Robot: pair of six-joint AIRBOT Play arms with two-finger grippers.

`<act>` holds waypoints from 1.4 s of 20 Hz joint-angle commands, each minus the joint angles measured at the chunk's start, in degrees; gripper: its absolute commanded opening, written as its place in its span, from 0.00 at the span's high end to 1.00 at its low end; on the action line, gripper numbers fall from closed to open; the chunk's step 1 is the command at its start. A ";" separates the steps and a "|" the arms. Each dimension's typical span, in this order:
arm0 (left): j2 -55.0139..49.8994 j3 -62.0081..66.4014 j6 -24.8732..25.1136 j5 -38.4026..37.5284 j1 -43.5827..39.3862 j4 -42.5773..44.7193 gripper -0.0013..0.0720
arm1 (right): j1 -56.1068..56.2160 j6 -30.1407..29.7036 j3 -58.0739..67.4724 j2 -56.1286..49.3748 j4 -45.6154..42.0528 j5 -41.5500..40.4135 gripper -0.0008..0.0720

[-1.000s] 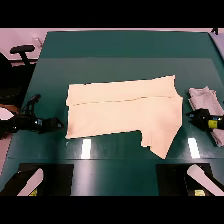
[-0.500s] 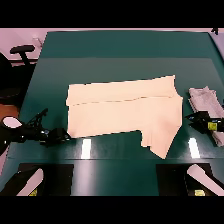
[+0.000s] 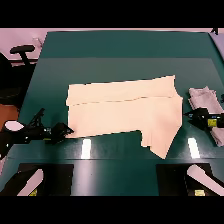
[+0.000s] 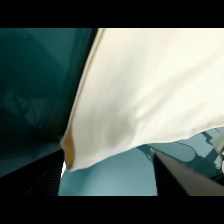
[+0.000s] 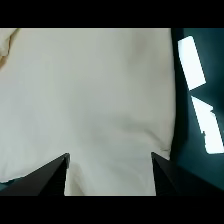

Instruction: Fold the shirts.

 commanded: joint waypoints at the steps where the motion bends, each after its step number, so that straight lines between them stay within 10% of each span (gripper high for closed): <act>1: -0.09 -0.57 -1.73 2.99 -0.02 2.01 0.17 | 1.29 -0.35 0.15 -0.04 -0.33 -0.24 0.21; 4: -0.09 -0.57 -1.18 4.48 -0.02 2.03 0.95 | 1.29 -0.33 0.15 -0.04 -0.31 -0.52 0.21; 13: -0.09 1.66 1.11 7.89 -0.02 2.03 0.94 | 1.16 7.52 -3.56 -0.07 -8.44 1.16 0.21; 21: -0.09 1.70 1.11 7.82 -0.02 2.05 0.94 | 1.18 -1.11 -12.61 -0.09 5.18 -11.74 0.31; 28: -0.09 1.70 1.11 7.41 -0.02 2.03 0.94 | 1.27 -4.31 -12.59 -7.72 6.21 -6.10 0.34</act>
